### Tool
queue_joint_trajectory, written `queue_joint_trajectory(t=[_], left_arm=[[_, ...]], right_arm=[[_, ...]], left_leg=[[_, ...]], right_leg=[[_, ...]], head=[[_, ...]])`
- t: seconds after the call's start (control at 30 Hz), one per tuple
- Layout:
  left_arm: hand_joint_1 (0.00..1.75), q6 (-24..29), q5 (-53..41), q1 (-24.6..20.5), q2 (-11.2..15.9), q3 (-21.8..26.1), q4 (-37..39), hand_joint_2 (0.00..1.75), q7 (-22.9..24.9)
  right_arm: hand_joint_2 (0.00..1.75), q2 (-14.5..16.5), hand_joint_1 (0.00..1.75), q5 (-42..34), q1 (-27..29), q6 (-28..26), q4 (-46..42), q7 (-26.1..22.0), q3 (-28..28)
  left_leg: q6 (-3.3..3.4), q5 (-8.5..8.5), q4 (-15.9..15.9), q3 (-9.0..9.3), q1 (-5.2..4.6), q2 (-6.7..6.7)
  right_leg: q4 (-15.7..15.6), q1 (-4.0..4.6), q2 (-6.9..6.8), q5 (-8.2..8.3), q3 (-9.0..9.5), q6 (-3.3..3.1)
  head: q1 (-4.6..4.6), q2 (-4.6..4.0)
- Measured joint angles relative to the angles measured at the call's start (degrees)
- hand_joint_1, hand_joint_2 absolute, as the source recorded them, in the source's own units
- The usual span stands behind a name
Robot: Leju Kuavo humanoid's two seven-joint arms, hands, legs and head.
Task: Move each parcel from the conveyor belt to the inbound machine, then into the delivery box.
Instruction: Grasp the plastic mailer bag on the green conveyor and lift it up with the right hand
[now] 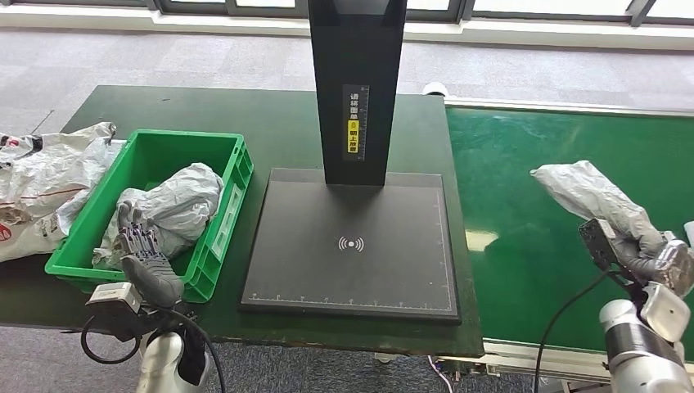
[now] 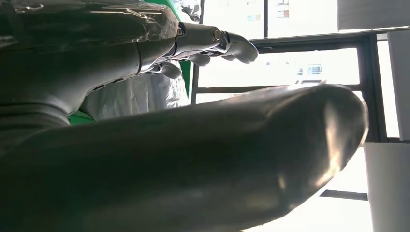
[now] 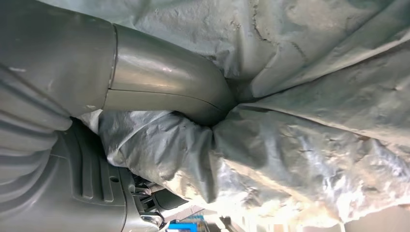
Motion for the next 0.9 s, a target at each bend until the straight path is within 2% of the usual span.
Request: queue_joint_trajectory(t=[0.07, 0.17, 0.27, 0.33, 0.47, 0.63, 0.77, 0.9], left_arm=[[0.0, 0.3, 0.1, -0.1, 0.0, 0.0, 0.0, 0.0, 0.0], [0.0, 0.6, 0.3, -0.2, 0.0, 0.0, 0.1, 0.0, 0.0], [0.0, 0.9, 0.4, -0.5, 0.0, 0.0, 0.3, 0.0, 0.0], [0.0, 1.0, 0.4, -0.5, 0.0, 0.0, 0.4, 0.0, 0.0], [0.0, 1.0, -0.2, -0.3, -0.1, 0.0, 0.4, 0.0, 0.0], [0.0, 0.9, -1.7, 0.5, -0.3, 0.0, 0.3, 0.0, 0.0], [0.0, 0.9, -2.1, 0.9, -0.6, 0.0, 0.2, 0.0, 0.0], [0.0, 0.9, -2.5, 1.1, -0.6, 0.0, 0.2, 0.0, 0.0]], right_arm=[[1.75, 0.2, 1.75, -4.1, -0.2, -2.8, -0.7, -5.2, -0.5], [1.75, 1.2, 1.75, -15.8, -0.3, -5.2, -3.1, -17.5, -1.3], [1.75, 3.6, 1.75, -26.8, 0.5, -2.7, -8.2, -27.9, -1.3], [1.75, 6.3, 1.75, -31.9, 2.7, 0.7, -13.9, -30.4, 0.0], [1.75, 12.8, 1.75, -37.0, 9.2, 4.3, -26.8, -30.3, 7.8], [1.75, 20.2, 1.75, -33.1, 17.8, 2.3, -40.8, -24.7, 25.1], [1.75, 22.7, 1.75, -31.2, 19.9, -0.4, -44.3, -22.0, 34.5], [1.75, 23.3, 1.75, -30.8, 20.5, -1.2, -45.9, -21.0, 38.4]], left_leg=[[0.0, 0.0, 0.0, 0.0, -0.01, 0.01], [0.0, 0.0, 0.0, 0.0, -0.01, 0.0], [0.0, 0.0, 0.0, 0.03, 0.02, 0.03], [-0.01, 0.0, 0.0, 0.04, 0.08, 0.04], [-0.05, -0.02, 0.0, 0.05, 0.16, 0.06], [-0.25, -0.1, -0.1, 0.06, 0.28, 0.17], [-0.26, -0.09, -0.1, 0.04, 0.29, 0.1], [-0.25, -0.1, 0.0, 0.04, 0.25, 0.11]], right_leg=[[0.0, -0.01, 0.01, 0.0, 0.0, 0.0], [0.0, -0.01, 0.0, 0.0, 0.0, 0.0], [0.0, 0.03, 0.03, 0.0, 0.01, 0.0], [0.0, 0.08, 0.05, -0.01, 0.01, -0.01], [0.0, 0.17, 0.06, -0.08, -0.01, -0.1], [0.0, 0.28, 0.22, -0.15, -0.09, -0.21], [0.0, 0.28, 0.09, -0.19, -0.06, -0.26], [0.0, 0.24, 0.12, -0.17, -0.01, -0.24]], head=[[0.01, 0.0], [0.0, 0.0], [-0.01, 0.0], [0.0, 0.0], [-0.01, 0.0], [-0.01, 0.0], [-0.01, 0.0], [-0.01, 0.0]])
